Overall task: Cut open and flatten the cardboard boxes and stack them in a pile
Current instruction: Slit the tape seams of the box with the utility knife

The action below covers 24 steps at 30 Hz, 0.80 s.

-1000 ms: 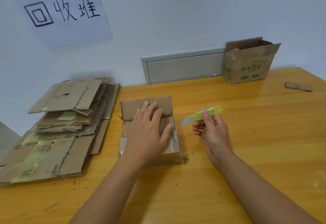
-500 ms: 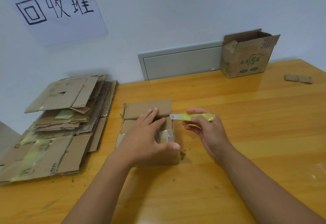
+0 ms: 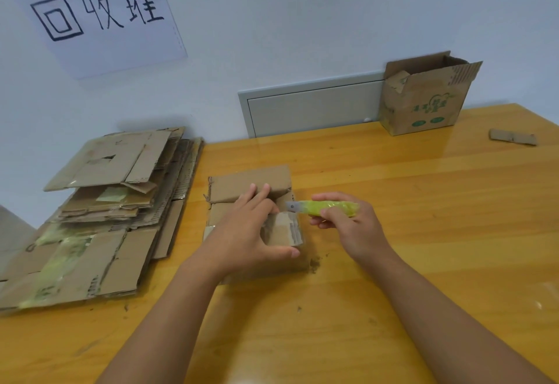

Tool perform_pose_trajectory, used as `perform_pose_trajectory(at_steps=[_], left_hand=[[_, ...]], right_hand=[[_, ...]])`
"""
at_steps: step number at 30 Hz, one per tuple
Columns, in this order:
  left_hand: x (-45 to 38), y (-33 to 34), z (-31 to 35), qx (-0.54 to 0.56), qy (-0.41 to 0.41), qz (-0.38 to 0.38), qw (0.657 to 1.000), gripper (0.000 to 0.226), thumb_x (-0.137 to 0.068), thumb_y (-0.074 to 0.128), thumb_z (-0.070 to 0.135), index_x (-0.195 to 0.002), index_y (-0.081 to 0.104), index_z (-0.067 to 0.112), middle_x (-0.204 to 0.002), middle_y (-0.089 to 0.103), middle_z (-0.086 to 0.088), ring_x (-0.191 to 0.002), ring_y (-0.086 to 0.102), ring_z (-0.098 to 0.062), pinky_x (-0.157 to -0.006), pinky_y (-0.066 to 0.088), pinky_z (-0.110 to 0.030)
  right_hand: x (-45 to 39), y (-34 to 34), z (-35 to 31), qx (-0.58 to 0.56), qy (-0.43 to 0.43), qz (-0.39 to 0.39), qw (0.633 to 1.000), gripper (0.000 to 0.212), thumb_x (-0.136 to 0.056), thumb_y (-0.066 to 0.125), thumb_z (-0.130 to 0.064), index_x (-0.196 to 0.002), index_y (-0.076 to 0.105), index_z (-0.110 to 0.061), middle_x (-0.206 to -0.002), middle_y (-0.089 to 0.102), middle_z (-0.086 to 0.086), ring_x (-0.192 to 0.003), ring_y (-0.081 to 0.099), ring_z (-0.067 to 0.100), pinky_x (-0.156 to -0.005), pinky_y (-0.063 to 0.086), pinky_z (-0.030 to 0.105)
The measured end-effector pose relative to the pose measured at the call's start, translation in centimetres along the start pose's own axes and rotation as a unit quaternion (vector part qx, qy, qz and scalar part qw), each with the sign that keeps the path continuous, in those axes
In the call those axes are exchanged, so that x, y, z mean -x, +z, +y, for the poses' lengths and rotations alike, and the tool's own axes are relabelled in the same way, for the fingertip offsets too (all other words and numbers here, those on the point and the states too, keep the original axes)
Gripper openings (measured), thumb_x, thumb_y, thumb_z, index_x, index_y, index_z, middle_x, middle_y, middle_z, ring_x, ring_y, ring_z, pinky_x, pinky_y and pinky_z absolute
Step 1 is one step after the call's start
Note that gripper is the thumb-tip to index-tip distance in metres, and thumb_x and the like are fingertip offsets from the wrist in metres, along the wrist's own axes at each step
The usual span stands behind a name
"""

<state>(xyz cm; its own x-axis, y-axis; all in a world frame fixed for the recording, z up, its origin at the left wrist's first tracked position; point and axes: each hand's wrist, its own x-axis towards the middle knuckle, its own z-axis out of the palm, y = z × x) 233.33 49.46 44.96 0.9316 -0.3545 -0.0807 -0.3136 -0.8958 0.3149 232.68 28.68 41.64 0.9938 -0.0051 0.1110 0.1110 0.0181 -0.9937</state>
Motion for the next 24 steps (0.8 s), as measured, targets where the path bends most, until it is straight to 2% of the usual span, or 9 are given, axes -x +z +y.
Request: perform_pose_trajectory(at_steps=[6,14,20,24], left_hand=[[-0.1,0.1,-0.1,0.003,-0.002,0.014,1.000,0.076,-0.063,0.064,0.080,-0.121,0.045,0.036,-0.165,0.004,0.010,-0.151,-0.006,-0.012,-0.120,0.017,-0.040],[-0.3,0.2,-0.3,0.007,0.000,0.021,1.000,0.078,-0.063,0.062,0.081,-0.123,0.045,0.034,-0.165,0.005,0.009,-0.151,-0.005,-0.013,-0.119,0.018,-0.040],[-0.3,0.3,-0.2,0.001,0.002,0.027,1.000,0.081,-0.062,0.059,0.082,-0.125,0.045,0.033,-0.165,0.006,0.008,-0.152,-0.003,-0.014,-0.119,0.019,-0.040],[-0.3,0.2,-0.2,-0.001,0.008,0.031,0.999,0.079,-0.067,0.063,0.078,-0.128,0.045,0.031,-0.165,0.007,0.005,-0.152,-0.002,-0.016,-0.120,0.018,-0.041]], right_hand=[[0.0,-0.4,-0.2,-0.026,0.006,0.014,1.000,0.027,-0.093,0.051,0.008,-0.096,0.072,-0.008,-0.076,0.074,0.017,-0.075,0.074,0.027,-0.069,0.058,0.028],[0.1,-0.3,-0.7,-0.053,0.064,-0.009,0.997,0.022,-0.096,0.051,0.003,-0.107,0.068,-0.004,-0.082,0.076,0.015,-0.084,0.075,0.025,-0.074,0.060,0.028],[1.8,-0.1,-0.8,-0.026,0.085,-0.013,0.996,0.024,-0.099,0.054,-0.006,-0.117,0.065,-0.018,-0.094,0.077,0.004,-0.091,0.074,0.015,-0.081,0.058,0.028],[3.6,0.7,-0.7,-0.014,0.078,0.003,0.997,0.025,-0.100,0.055,-0.008,-0.115,0.061,-0.026,-0.105,0.073,0.001,-0.091,0.073,0.009,-0.082,0.059,0.028]])
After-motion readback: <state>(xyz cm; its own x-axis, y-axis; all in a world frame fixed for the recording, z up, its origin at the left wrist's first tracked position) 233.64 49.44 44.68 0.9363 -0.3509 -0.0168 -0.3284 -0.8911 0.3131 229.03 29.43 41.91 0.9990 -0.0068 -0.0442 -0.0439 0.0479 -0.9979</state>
